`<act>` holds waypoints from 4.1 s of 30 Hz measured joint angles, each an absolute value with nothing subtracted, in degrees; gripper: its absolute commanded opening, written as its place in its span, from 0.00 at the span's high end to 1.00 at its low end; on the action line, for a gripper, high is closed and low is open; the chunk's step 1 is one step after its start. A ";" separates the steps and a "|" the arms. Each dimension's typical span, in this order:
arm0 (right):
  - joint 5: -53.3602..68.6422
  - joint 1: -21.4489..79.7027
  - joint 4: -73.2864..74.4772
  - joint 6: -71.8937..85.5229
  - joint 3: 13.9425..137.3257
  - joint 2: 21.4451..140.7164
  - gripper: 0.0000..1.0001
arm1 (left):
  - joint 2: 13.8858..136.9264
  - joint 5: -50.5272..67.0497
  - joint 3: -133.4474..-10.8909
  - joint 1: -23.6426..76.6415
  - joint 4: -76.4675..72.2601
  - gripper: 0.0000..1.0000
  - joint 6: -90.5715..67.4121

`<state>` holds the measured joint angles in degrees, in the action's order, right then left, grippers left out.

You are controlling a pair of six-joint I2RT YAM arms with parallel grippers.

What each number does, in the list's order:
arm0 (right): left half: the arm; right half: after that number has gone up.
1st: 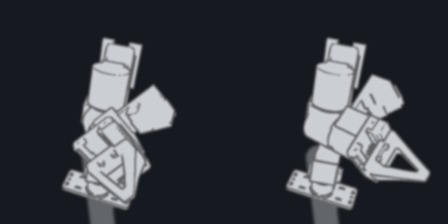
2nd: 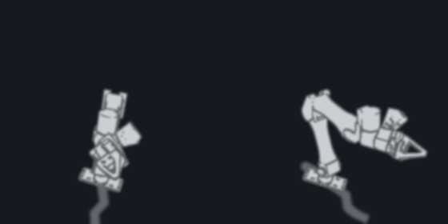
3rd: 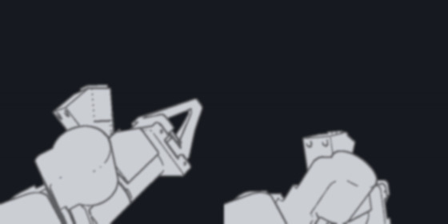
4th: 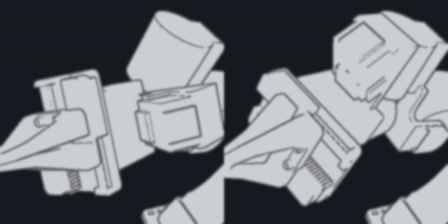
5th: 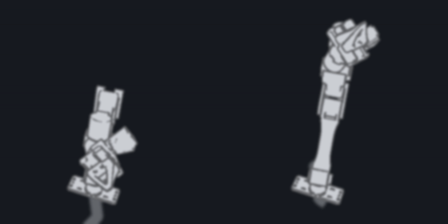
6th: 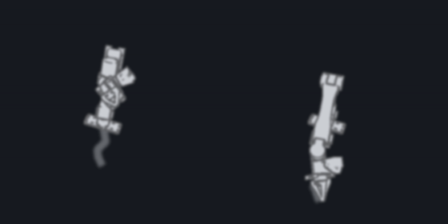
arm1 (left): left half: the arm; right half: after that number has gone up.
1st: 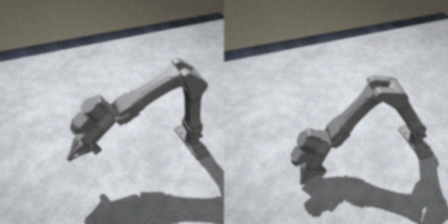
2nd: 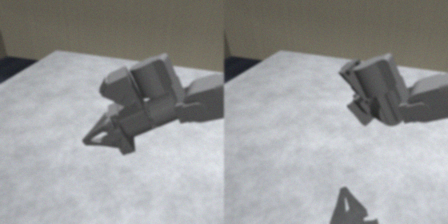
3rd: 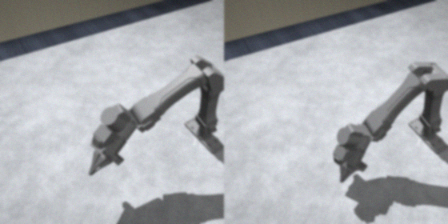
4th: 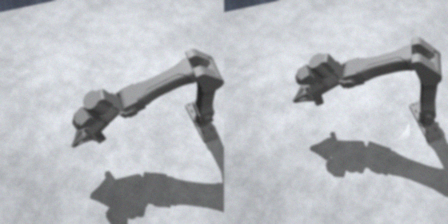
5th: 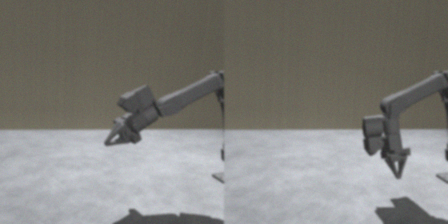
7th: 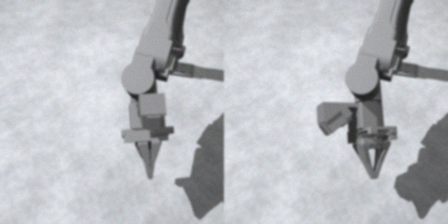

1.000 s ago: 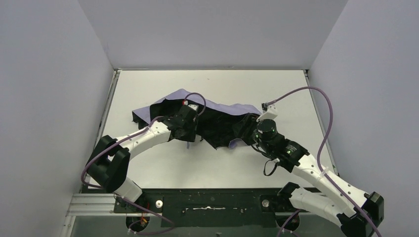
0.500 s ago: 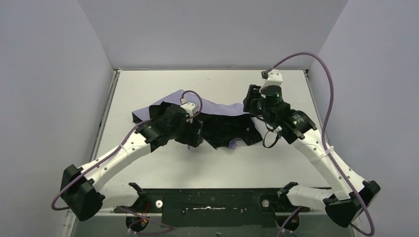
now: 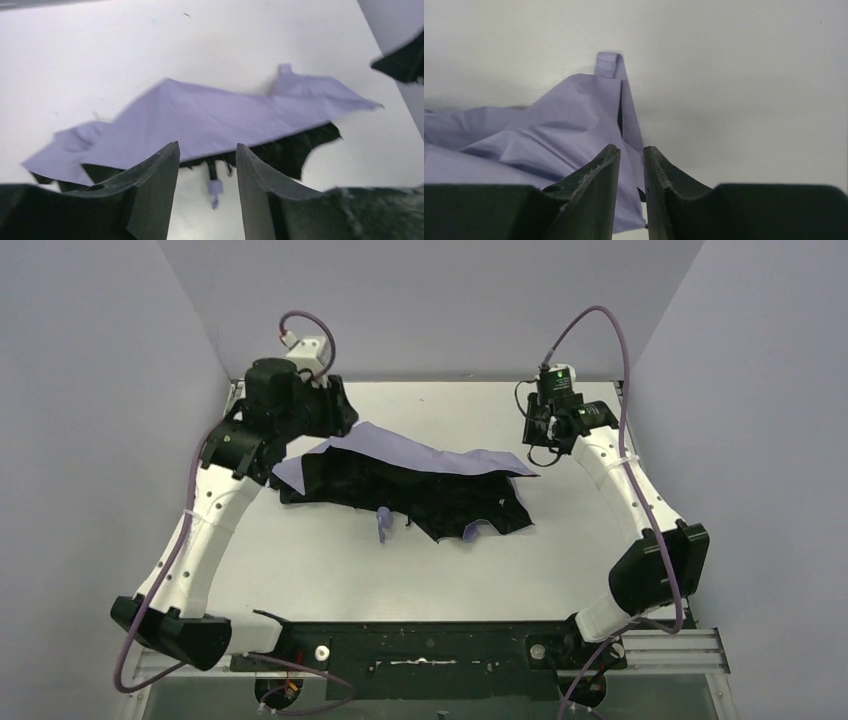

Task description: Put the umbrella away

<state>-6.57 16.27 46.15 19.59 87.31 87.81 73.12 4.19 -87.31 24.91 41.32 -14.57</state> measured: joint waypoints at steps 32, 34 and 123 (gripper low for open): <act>0.78 6.85 51.05 12.82 84.05 106.19 1.00 | 127.11 -14.96 -116.88 -8.47 57.67 1.00 -4.29; 1.45 6.98 51.07 12.62 83.37 106.19 1.00 | 128.51 -15.05 -116.97 -9.17 57.91 1.00 -4.27; 23.62 41.30 16.43 33.01 66.24 107.81 0.95 | 118.15 12.21 -85.19 26.48 34.89 1.00 -8.36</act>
<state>23.62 41.30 16.43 33.01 66.24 107.81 118.15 12.21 -85.19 26.48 34.89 -8.36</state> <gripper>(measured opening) 0.024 0.001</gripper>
